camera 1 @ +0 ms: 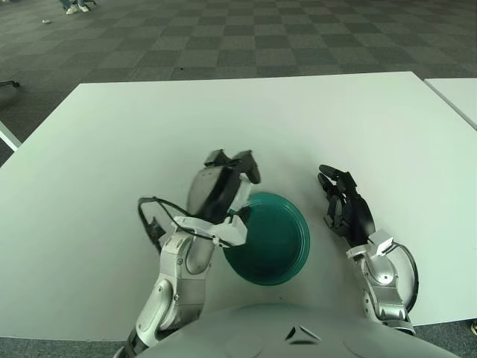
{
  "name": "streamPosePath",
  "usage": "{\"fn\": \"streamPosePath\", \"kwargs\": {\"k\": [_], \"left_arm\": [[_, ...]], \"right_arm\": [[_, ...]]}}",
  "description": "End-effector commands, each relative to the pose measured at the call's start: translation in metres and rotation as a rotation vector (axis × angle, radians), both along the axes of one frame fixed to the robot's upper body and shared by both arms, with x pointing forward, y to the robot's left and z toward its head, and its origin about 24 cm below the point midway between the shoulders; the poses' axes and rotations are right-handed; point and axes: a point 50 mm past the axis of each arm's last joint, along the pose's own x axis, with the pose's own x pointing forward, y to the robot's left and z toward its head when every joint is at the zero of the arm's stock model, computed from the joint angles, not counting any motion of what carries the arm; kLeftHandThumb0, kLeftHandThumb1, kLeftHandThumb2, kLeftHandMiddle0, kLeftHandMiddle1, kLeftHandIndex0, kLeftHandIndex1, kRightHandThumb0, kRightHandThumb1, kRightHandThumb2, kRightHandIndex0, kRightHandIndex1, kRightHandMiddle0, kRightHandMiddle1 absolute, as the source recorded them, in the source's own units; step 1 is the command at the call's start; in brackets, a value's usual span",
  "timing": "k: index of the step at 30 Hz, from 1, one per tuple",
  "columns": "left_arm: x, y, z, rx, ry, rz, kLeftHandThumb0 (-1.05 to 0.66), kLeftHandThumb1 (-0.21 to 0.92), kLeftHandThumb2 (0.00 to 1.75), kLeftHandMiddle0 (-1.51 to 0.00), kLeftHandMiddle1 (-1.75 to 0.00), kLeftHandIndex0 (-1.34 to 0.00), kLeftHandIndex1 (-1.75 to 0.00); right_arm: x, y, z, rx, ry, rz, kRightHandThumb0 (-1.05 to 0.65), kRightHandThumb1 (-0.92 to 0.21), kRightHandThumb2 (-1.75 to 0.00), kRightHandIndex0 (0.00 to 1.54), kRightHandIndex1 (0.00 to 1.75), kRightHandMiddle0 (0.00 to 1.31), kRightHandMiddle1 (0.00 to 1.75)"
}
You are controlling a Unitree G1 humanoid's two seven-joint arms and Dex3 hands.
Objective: Put the charger into the plate.
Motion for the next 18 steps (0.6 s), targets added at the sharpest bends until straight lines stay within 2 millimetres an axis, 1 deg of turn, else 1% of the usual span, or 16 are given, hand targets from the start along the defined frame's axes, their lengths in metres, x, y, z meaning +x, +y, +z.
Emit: {"fn": "streamPosePath", "kwargs": {"k": [1,5,8,11,13,18], "left_arm": [[0.0,-0.007,0.019,0.036,-0.086,-0.061,0.0,0.0,1.67,-0.85,-1.73,-0.62,-1.75],[-0.001,-0.02,0.025,0.078,-0.131,-0.157,0.0,-0.01,1.69,-0.86,-1.74,-0.62,-1.75],[0.001,-0.029,0.027,0.107,-0.126,-0.226,0.0,-0.02,1.7,-0.86,-1.74,-0.63,-1.75],[0.001,-0.033,0.03,0.133,-0.111,-0.28,0.0,-0.01,1.7,-0.86,-1.75,-0.63,-1.75],[0.0,-0.038,0.029,0.151,-0.097,-0.319,0.0,0.0,1.68,-0.84,-1.75,-0.62,-1.75],[-0.003,-0.048,0.019,0.186,-0.06,-0.374,0.0,0.04,1.64,-0.82,-1.75,-0.59,-1.75]], "right_arm": [[-0.011,-0.003,-0.021,0.006,0.128,-0.005,-0.7,-0.92,-0.85,0.26,0.02,0.0,0.77],[-0.014,-0.006,-0.024,-0.004,0.143,0.007,-0.71,-0.92,-0.84,0.23,0.01,0.0,0.72],[-0.017,-0.006,-0.024,-0.005,0.151,0.024,-0.71,-0.92,-0.84,0.22,0.01,0.0,0.67],[-0.018,-0.006,-0.023,0.003,0.154,0.036,-0.72,-0.92,-0.85,0.22,0.01,0.0,0.64],[-0.016,-0.004,-0.018,0.02,0.149,0.041,-0.72,-0.92,-0.85,0.21,0.0,0.0,0.61],[-0.018,0.002,-0.012,0.052,0.139,0.036,-0.72,-0.92,-0.86,0.21,0.01,0.0,0.58]]}}
